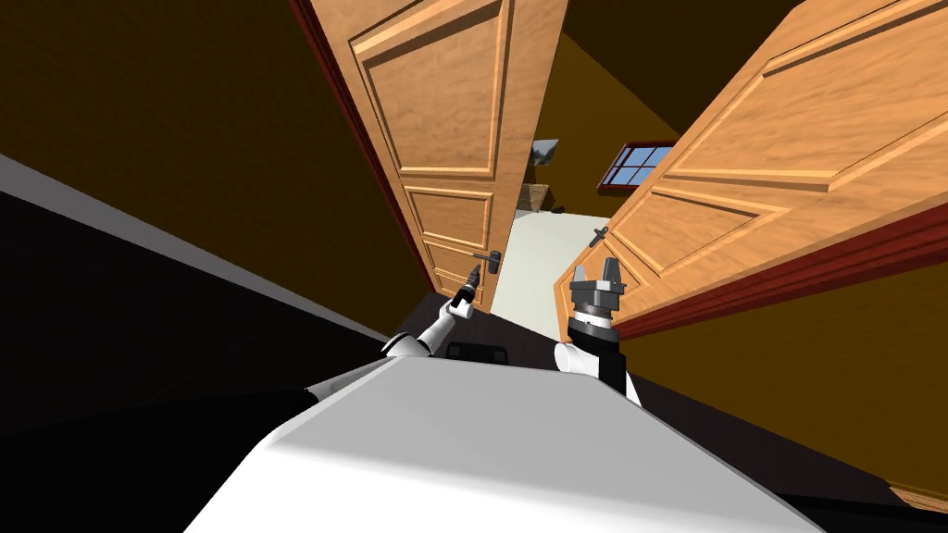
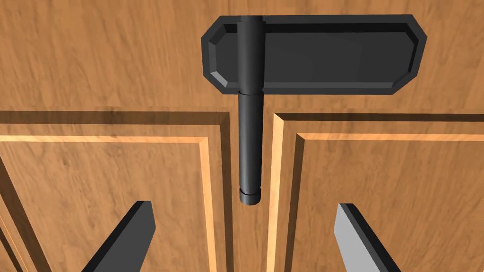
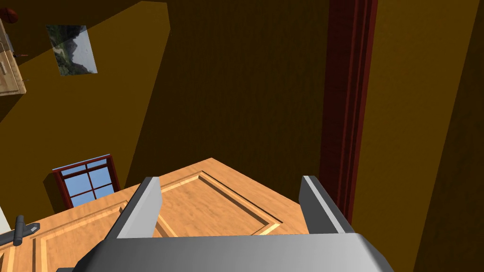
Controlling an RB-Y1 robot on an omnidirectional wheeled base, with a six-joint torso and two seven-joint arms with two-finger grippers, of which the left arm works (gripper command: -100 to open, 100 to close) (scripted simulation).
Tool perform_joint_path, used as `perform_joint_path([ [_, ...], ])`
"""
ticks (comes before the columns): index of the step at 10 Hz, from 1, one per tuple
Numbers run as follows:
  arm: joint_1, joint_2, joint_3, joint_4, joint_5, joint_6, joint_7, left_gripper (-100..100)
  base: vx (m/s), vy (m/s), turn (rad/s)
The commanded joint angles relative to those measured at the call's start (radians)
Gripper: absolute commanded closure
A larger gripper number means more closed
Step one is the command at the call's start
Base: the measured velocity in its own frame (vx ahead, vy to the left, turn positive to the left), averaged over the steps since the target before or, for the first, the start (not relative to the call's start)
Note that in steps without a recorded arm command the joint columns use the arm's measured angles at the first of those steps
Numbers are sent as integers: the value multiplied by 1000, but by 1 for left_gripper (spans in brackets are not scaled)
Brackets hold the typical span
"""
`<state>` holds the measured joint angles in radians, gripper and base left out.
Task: Push the door open
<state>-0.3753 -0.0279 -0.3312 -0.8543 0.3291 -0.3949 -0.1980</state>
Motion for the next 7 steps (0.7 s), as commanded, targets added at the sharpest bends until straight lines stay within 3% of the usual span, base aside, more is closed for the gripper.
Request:
perform_joint_path([
  [1,-1,28,3,3,0,-1,0,-100,83,-33,-25],
  [4,-4,52,10,9,-1,-2,2,-100,183,-72,-24],
  [7,-8,37,18,16,-1,-3,3,-100,204,-65,-21],
])
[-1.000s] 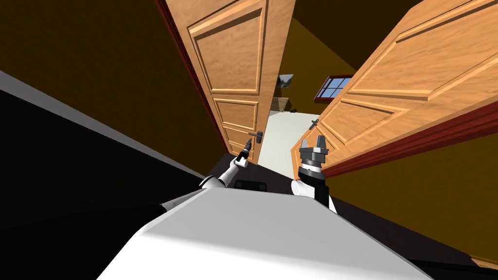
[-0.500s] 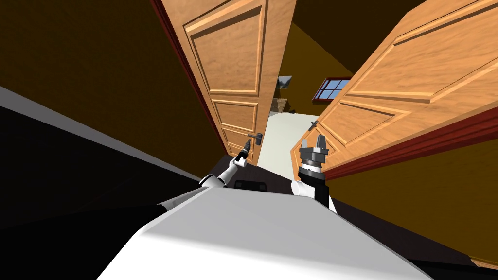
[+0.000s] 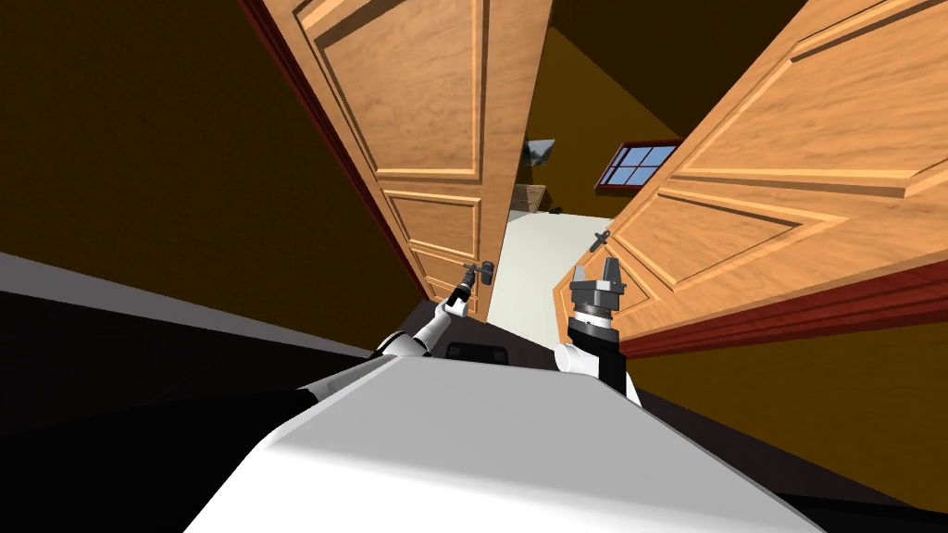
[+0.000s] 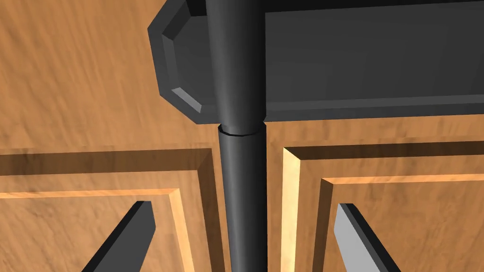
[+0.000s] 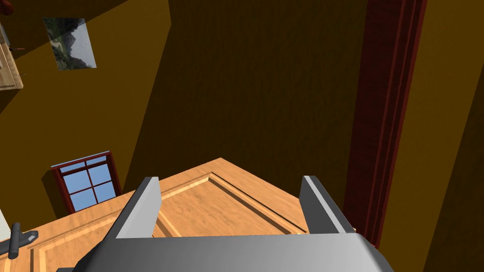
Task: Push the door open
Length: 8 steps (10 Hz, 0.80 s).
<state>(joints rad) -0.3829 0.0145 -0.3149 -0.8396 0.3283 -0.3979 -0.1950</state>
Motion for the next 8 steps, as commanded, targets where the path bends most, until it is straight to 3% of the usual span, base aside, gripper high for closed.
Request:
perform_joint_path([
  [1,-1,-24,5,4,0,-1,0,-100,189,-35,-28],
  [2,-2,-42,7,5,-1,-1,0,-100,164,-57,-22],
  [3,4,-27,4,-4,-1,1,2,-100,70,-30,4],
  [4,4,-27,4,-4,-1,1,2,100,-12,6,6],
  [8,4,-27,4,-4,-1,1,2,100,-14,6,-6],
])
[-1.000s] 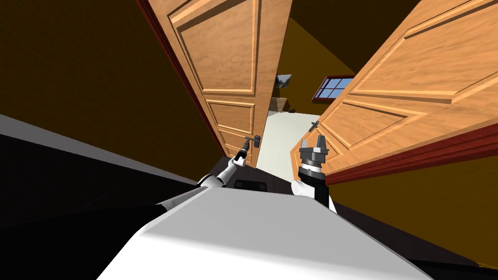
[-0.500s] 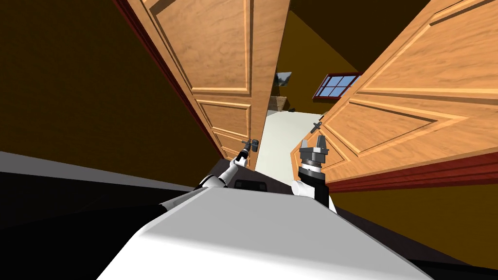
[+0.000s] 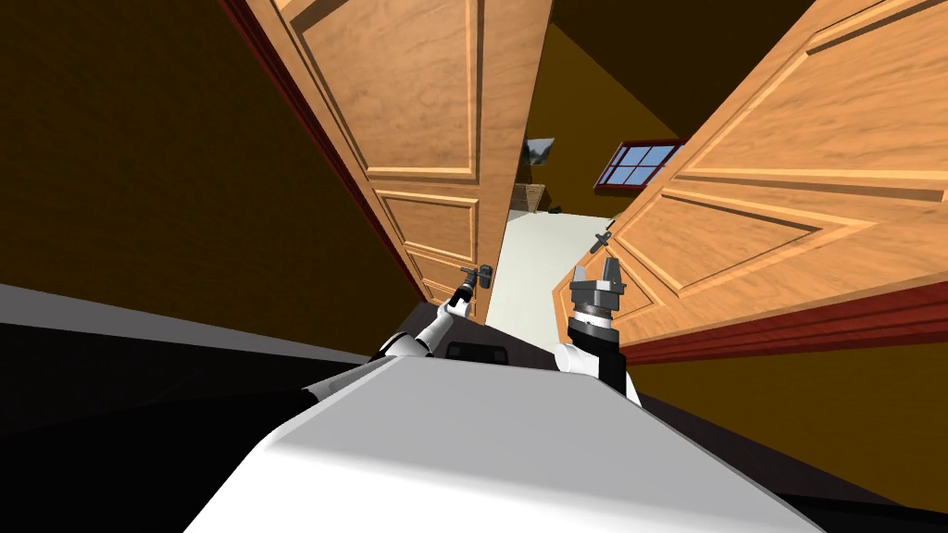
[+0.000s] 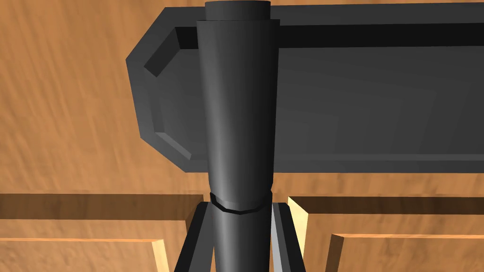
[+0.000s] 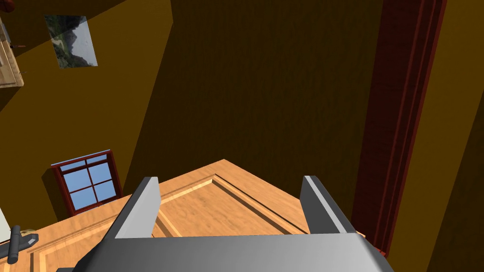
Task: Push the door open
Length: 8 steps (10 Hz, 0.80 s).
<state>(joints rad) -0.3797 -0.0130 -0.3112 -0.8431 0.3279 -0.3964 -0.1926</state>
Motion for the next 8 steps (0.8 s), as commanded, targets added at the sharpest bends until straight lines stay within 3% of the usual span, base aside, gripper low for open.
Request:
perform_joint_path([
  [1,1,0,0,0,0,-1,0,100,0,0,0],
  [2,-1,13,13,3,2,-1,-3,100,76,-76,29],
  [5,-2,28,30,6,5,-2,-7,100,132,-89,38],
  [8,-6,51,68,13,11,-5,-15,100,180,-151,67],
])
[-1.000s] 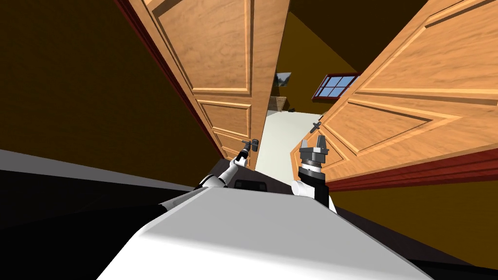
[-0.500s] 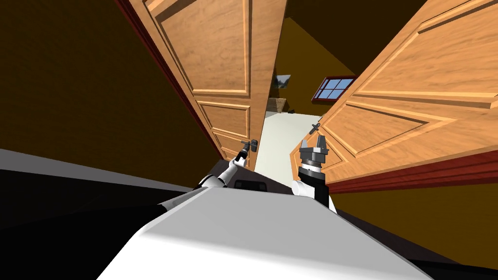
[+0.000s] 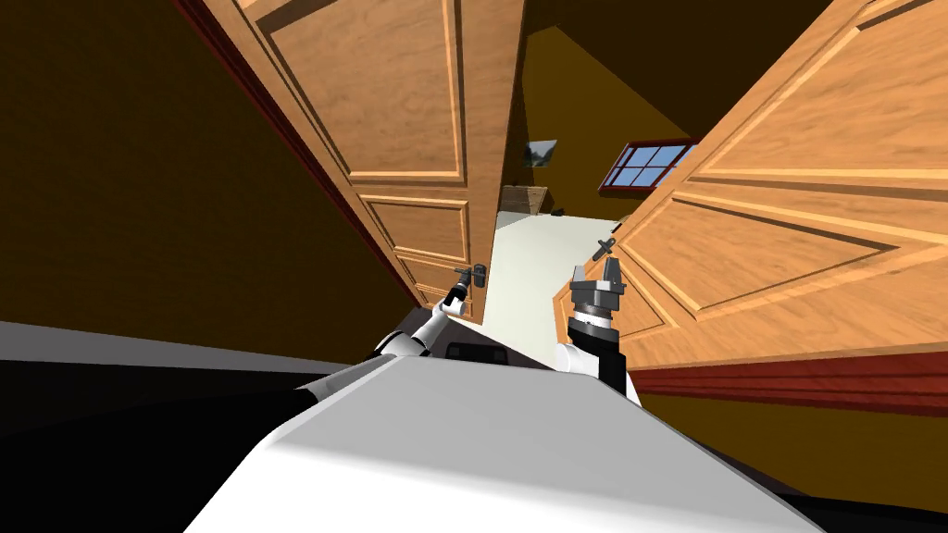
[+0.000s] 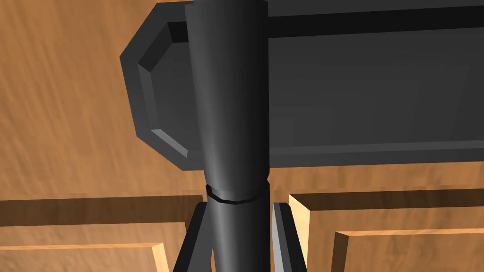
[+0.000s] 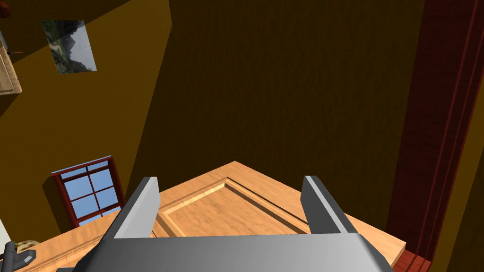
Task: Push the door open
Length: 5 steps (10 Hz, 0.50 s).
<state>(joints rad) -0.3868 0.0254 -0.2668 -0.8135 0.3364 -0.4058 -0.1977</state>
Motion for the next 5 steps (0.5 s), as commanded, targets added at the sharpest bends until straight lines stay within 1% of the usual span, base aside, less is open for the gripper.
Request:
perform_joint_path([
  [1,1,16,30,-15,4,4,-11,100,156,-139,70],
  [2,0,23,45,-12,6,3,-14,100,174,-129,35],
  [3,-2,29,61,-10,9,2,-18,100,172,-150,105],
  [4,-3,35,76,-6,11,1,-21,100,167,-185,92],
  [5,-4,37,85,-5,12,0,-23,100,149,-165,79],
])
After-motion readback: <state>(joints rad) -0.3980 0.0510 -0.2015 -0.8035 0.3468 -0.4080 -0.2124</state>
